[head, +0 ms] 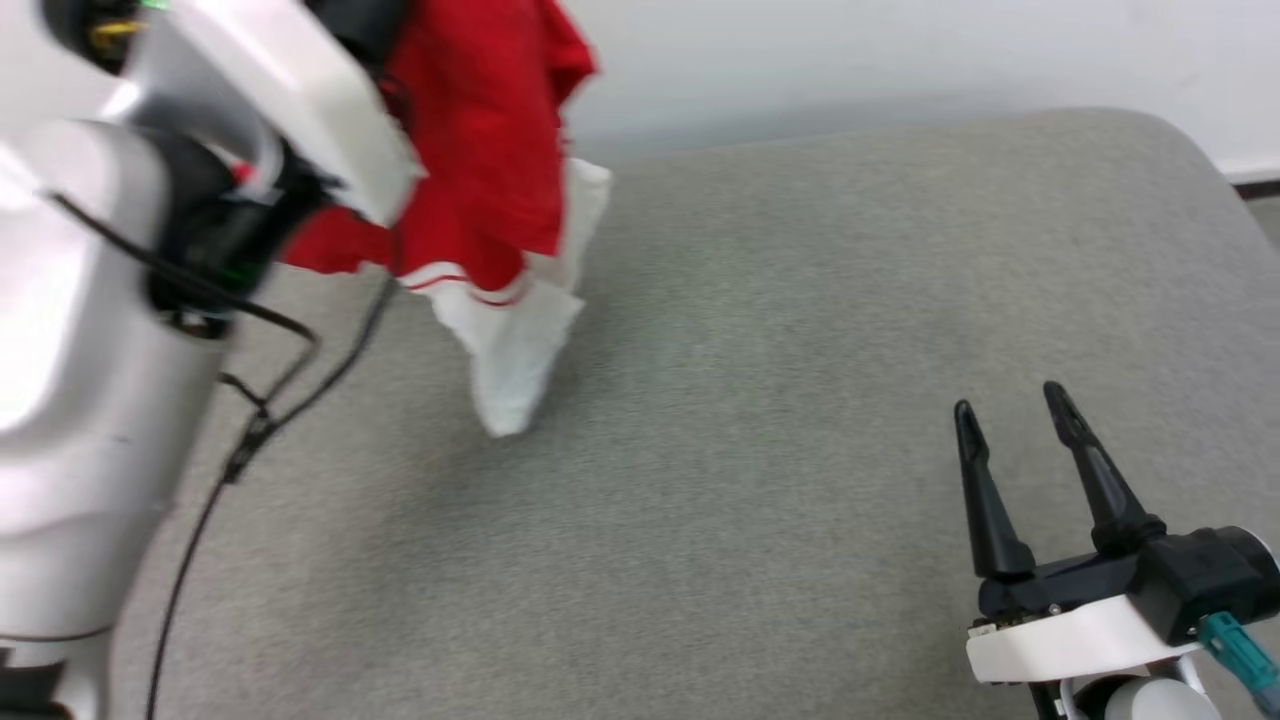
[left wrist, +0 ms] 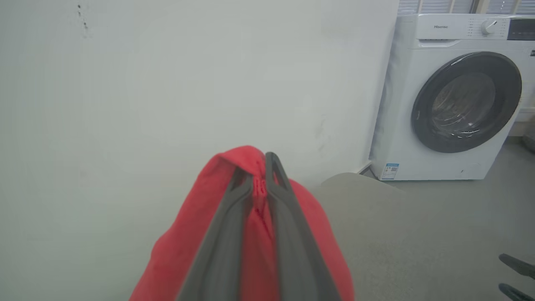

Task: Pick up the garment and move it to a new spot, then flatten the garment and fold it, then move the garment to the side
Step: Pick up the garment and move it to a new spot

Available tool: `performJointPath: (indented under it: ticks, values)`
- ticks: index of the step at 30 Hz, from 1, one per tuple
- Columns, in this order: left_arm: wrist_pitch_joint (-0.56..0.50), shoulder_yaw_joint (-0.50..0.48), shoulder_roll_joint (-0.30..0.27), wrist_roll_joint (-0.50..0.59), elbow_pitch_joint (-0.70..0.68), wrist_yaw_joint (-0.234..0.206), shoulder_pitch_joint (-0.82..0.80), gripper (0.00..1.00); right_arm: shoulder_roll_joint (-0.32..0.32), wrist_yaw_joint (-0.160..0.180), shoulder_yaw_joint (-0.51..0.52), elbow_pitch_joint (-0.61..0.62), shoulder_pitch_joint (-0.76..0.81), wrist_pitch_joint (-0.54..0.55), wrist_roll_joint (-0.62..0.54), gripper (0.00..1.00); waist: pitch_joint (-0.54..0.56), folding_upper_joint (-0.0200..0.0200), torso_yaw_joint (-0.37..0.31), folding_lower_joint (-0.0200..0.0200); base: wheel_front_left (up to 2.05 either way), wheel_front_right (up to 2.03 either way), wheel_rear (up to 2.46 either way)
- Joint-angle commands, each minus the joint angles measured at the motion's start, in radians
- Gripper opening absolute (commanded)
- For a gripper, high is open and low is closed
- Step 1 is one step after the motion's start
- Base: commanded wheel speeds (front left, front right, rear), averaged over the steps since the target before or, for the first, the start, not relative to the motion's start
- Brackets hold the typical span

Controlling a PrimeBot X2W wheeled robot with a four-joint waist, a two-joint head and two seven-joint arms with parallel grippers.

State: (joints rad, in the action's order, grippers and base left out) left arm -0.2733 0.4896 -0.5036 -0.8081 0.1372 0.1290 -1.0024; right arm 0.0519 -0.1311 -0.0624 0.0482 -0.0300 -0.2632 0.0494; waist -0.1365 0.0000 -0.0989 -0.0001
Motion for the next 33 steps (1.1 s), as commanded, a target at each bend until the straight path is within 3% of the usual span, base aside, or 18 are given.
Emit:
performJointPath:
  ticks: [1,11,21,22,23,27,33]
  values:
    - [0.005,0.015,0.008,0.009,-0.003,0.0,-0.006,0.0,-0.003,0.001,0.004,0.005,0.003,-0.002,0.002,1.0,-0.008,0.0,-0.031,0.0001,0.0,0.0,0.0]
    - [0.094,0.319,0.133,0.021,0.03,0.002,0.159,0.0,-0.003,0.001,0.026,0.012,-0.009,-0.002,0.01,1.0,-0.038,0.0,-0.115,0.0001,0.0,0.0,0.0]
    - [0.256,0.632,0.295,0.014,0.187,0.002,0.34,0.0,-0.003,0.001,0.036,0.018,-0.003,-0.002,-0.003,1.0,-0.043,0.0,-0.113,0.0001,0.0,0.0,0.0]
    - [0.277,0.654,0.305,0.024,0.209,0.002,0.346,0.53,-0.003,0.001,0.041,0.018,0.001,-0.002,-0.004,1.0,-0.041,0.0,-0.108,0.0001,0.0,0.0,0.0]
    - [0.297,0.666,0.315,0.025,0.235,0.002,0.356,1.0,-0.003,0.001,0.043,0.018,0.005,-0.002,-0.006,1.0,-0.039,0.0,-0.104,0.0001,0.0,0.0,0.0]
    - [0.384,0.676,0.341,0.025,0.31,0.002,0.352,1.0,-0.003,0.001,0.051,0.016,0.016,-0.002,-0.015,1.0,-0.026,0.0,-0.077,0.0001,0.0,0.0,0.0]
    - [0.484,0.619,0.312,0.012,0.369,-0.005,0.314,1.0,-0.003,0.001,0.059,0.02,0.026,-0.002,-0.03,1.0,0.017,0.0,-0.03,0.0001,0.0,0.0,0.0]
